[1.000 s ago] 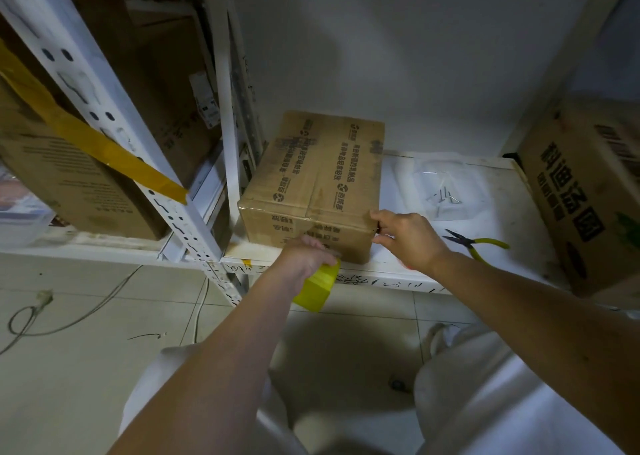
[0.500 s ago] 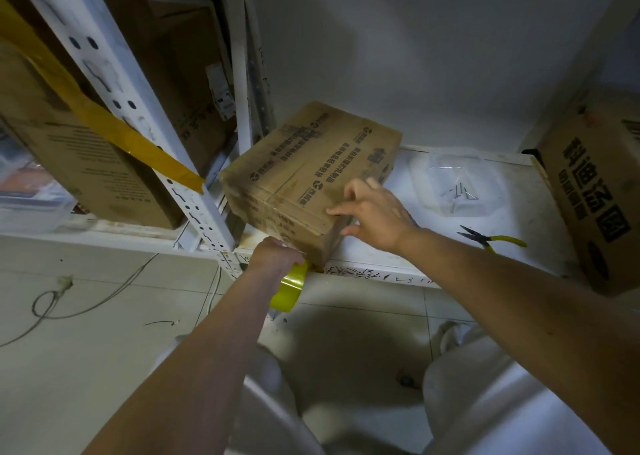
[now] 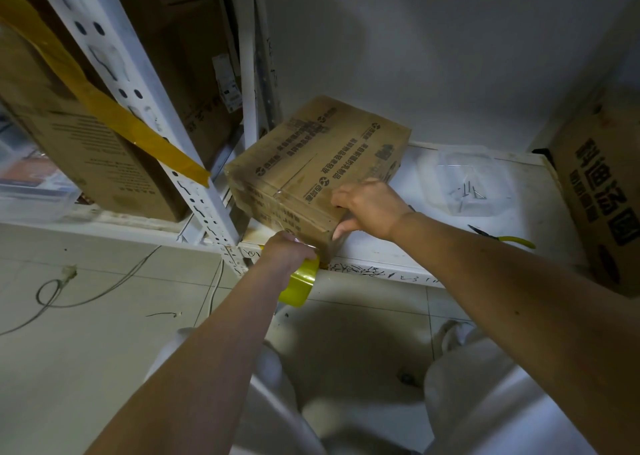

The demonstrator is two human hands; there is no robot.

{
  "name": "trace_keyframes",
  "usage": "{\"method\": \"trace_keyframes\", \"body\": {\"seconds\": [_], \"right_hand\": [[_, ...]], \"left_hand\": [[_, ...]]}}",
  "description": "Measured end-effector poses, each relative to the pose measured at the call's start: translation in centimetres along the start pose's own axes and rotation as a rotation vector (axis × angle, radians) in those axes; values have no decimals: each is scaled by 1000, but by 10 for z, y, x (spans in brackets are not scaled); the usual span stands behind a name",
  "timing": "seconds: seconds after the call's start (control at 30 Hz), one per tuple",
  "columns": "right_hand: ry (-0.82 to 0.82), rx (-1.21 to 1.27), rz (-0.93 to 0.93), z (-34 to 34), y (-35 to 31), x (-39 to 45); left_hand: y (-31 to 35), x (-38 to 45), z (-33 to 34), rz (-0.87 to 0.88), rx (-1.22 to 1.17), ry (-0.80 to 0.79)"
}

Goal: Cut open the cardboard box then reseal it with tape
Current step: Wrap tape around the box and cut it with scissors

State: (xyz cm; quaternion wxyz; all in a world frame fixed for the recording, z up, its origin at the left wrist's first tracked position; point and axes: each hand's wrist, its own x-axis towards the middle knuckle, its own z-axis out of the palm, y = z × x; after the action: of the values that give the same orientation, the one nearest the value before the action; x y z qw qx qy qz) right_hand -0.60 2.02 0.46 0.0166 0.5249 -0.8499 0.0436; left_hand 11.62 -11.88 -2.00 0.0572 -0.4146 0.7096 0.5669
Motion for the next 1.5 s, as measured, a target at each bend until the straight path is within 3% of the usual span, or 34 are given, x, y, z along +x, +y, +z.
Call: {"method": "trace_keyframes", "body": {"seconds": [0.27,0.37,0.53,0.7,1.1,1.2,1.3,1.37,1.43,1.5], "right_hand": [[-10,-11,33,5,-5,-7],[26,-102,133,13,-22,-8],[110,36,279,25,-46,-5],[98,70,184,16,-29,-18],[-43,18,158,-9,34,-80],[24,161,248,-15,35,-80],[86,548,509,-25,32,-75],[1,797,556,-35,25,-74],[-159,852,510,-41,16,-75],[-185,858,498,-41,9,-76]], "left_hand": [[-1,-2,6,-14,13,-28],[-1,0,7,-21,4,-27],[0,-2,6,0,8,-38],[0,-8,-1,35,-9,-56],[20,-29,44,215,24,-412],[25,-33,53,234,-32,-439],[26,-34,56,247,-98,-456],[26,-36,55,249,-134,-470],[26,-37,55,247,-164,-477],[27,-40,54,252,-177,-467]]}}
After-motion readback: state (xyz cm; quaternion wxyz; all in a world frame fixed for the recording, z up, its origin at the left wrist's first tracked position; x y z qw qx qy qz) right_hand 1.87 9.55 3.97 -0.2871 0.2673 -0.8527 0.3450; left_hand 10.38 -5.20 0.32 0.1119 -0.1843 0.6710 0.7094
